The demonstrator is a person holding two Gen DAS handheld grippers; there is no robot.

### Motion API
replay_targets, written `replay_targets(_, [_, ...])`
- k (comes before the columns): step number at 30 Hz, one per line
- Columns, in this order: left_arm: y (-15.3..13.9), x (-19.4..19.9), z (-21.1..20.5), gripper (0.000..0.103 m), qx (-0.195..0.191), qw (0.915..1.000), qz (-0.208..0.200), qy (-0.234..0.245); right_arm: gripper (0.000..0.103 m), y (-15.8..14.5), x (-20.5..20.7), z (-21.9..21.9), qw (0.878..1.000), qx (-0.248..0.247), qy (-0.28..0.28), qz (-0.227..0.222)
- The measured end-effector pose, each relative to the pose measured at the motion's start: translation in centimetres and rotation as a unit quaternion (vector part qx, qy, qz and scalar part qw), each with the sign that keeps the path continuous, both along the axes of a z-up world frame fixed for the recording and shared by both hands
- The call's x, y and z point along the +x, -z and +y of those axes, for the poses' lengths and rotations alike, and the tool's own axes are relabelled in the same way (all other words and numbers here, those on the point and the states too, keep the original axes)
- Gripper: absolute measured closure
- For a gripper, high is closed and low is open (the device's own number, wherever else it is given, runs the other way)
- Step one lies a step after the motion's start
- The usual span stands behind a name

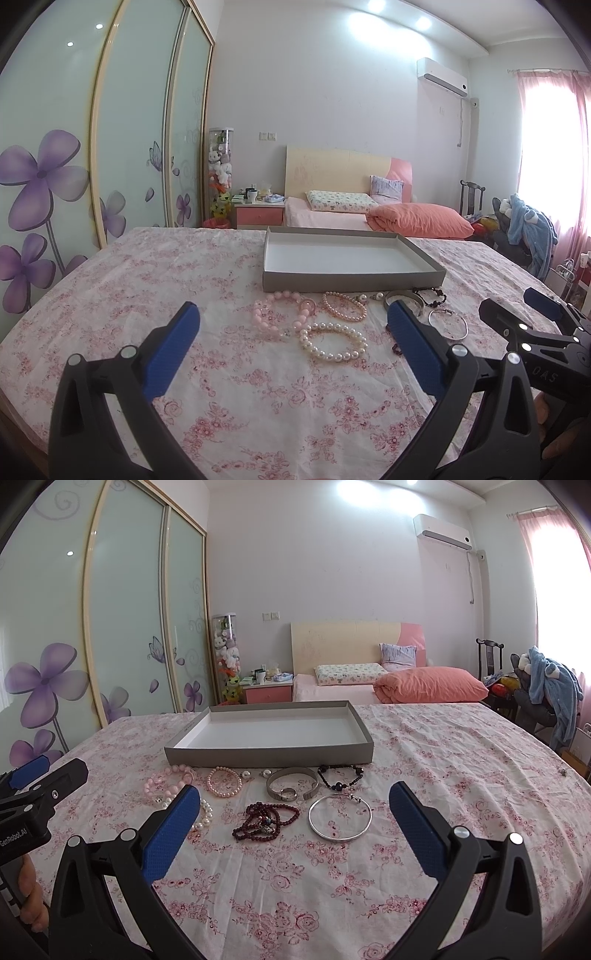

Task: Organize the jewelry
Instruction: 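Grasp the pink bead bracelet with the left tool while the right tool grasps the silver bangle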

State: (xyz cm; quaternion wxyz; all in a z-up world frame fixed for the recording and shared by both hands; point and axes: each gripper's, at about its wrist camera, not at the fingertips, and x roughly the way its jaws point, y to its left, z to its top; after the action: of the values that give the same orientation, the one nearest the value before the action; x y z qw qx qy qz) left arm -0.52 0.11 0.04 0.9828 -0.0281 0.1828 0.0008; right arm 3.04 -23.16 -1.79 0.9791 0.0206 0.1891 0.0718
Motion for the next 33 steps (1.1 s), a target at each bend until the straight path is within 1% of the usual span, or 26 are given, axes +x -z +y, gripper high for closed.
replay_targets(1, [0.0, 0.0, 0.1, 0.004, -0.003, 1.0, 0.005, 0.0, 0.002, 0.4, 0.8, -0.1, 1.0, 0.001, -0.001, 0.009])
replay_targets(3, [1.2, 1.6, 0.3, 0.004, -0.006, 0.9998, 0.016, -0.001, 0.002, 0.9, 1.7, -0.1, 1.0, 0.003, 0.002, 0.03])
replay_targets(4, [1.3, 1.8, 0.3, 0.004, -0.006, 0.9997, 0.025, -0.003, 0.002, 1.1, 2.1, -0.5, 0.999, 0.002, 0.005, 0.042])
replay_targets(8, [1.9, 3.4, 0.8, 0.004, -0.011, 0.9971, 0.074, -0.009, 0.002, 1.8, 4.3, -1.5, 0.995, 0.004, 0.018, 0.101])
replay_targets(10, [2.2, 4.3, 0.9, 0.004, -0.019, 0.9944, 0.104, -0.005, 0.002, 2.1, 5.4, -1.8, 0.991, -0.005, 0.025, 0.135])
replay_targets(13, [2.9, 5.7, 1.5, 0.004, -0.028, 0.9905, 0.135, 0.004, 0.002, 2.9, 6.9, -1.7, 0.983, -0.028, 0.029, 0.181])
replay_targets(17, [3.0, 7.6, 1.9, 0.004, -0.016, 0.9872, 0.158, 0.014, 0.002, 4.0, 8.5, -1.6, 0.974, -0.044, 0.022, 0.223])
replay_targets(22, [3.1, 10.0, 2.7, 0.004, -0.008, 0.9815, 0.191, 0.015, 0.003, 5.5, 9.0, -0.7, 0.963, -0.075, 0.024, 0.256])
replay_targets(24, [3.4, 10.8, 3.1, 0.004, -0.009, 0.9791, 0.203, 0.015, 0.009, 5.9, 9.1, -0.6, 0.961, -0.067, 0.021, 0.268])
replay_targets(26, [3.6, 11.7, 3.5, 0.004, -0.01, 0.976, 0.217, 0.016, 0.01, 5.9, 9.3, -0.7, 0.96, -0.051, 0.019, 0.275])
replay_targets(28, [3.7, 12.4, 3.7, 0.004, -0.005, 0.9743, 0.225, 0.014, 0.014, 5.8, 9.4, -0.6, 0.96, -0.052, 0.021, 0.274])
replay_targets(32, [3.9, 14.0, 3.8, 0.004, 0.011, 0.9724, 0.233, 0.014, 0.014, 5.8, 8.9, -0.2, 0.963, -0.051, 0.018, 0.264])
replay_targets(33, [4.0, 14.5, 3.7, 0.004, 0.014, 0.9716, 0.236, 0.015, 0.016, 5.7, 8.7, 0.1, 0.964, -0.051, 0.015, 0.261])
